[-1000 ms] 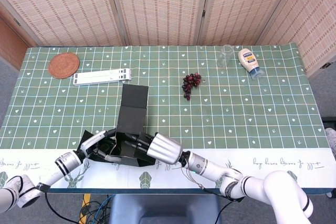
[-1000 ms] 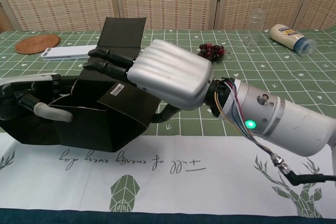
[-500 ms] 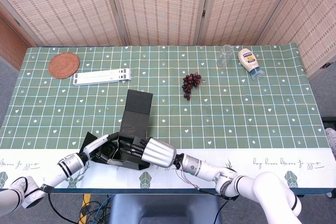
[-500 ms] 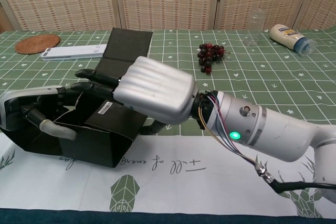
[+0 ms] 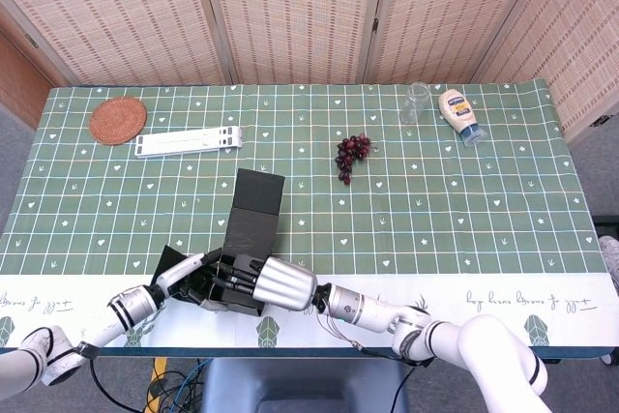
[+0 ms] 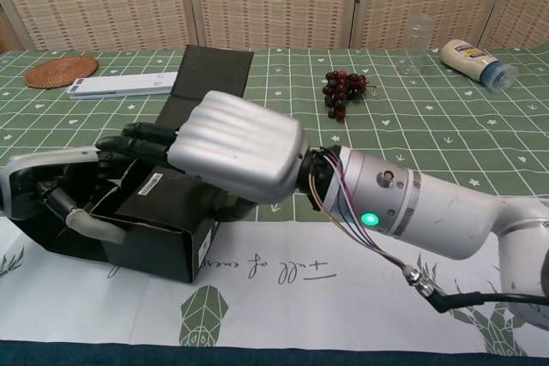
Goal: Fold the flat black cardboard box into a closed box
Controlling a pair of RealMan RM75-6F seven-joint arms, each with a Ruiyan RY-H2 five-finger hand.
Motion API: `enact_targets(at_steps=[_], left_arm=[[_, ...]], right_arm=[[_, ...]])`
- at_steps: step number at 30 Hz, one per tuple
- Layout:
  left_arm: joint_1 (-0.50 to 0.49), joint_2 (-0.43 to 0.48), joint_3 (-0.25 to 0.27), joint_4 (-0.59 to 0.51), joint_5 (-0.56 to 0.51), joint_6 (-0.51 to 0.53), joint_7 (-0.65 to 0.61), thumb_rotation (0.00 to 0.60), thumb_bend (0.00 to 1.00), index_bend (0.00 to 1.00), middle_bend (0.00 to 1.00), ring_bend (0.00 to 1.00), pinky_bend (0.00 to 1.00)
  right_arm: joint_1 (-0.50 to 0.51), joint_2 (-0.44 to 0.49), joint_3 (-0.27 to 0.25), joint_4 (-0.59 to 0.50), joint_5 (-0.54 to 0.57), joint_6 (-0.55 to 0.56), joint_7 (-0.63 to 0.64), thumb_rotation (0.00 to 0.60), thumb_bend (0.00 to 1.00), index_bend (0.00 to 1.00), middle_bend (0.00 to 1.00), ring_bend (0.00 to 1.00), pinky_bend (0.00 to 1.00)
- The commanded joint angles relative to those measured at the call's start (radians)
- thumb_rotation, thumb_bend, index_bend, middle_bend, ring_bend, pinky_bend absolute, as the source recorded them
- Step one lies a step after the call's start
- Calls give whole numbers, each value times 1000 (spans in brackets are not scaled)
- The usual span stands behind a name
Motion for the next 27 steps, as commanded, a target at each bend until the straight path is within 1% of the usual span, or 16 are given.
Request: enact_targets(at_steps=[1, 4, 8, 13, 17, 22, 27], left_arm=[[0, 0, 1, -5, 0, 4, 3, 600, 98, 99, 177, 658, 864], [-1, 2, 2, -11, 1, 8, 9, 600, 98, 100, 177, 653, 864], [-2, 4, 1, -17, -1, 10, 14, 600, 98, 100, 177, 652, 864], [-4, 1, 3, -19, -3, 7, 17, 600, 98, 100, 177, 651, 864], [-6, -3, 4, -18, -1, 7, 18, 600, 98, 100, 177, 637, 863], [-9, -10, 3, -11, -4, 3, 22, 600, 98, 89, 163, 658, 860], [-13, -12, 5, -8, -2, 1, 16, 600, 98, 76, 152, 643, 857]], right_arm=[[5, 4, 1, -8, 4, -7, -2, 600, 82, 35, 206, 634, 980], [13, 12, 1, -22, 4, -15, -3, 600, 103, 122, 271, 653, 980], [23, 25, -3, -39, 6, -31, -2, 600, 139, 208, 329, 673, 980], [32, 42, -5, -66, 10, -52, -12, 600, 151, 268, 368, 684, 981], [40, 55, -12, -85, 11, -70, -10, 600, 153, 292, 388, 686, 980], [47, 70, -19, -110, 8, -81, 0, 600, 155, 293, 401, 687, 981], [46, 82, -25, -125, 11, -93, -9, 600, 157, 300, 413, 692, 981]])
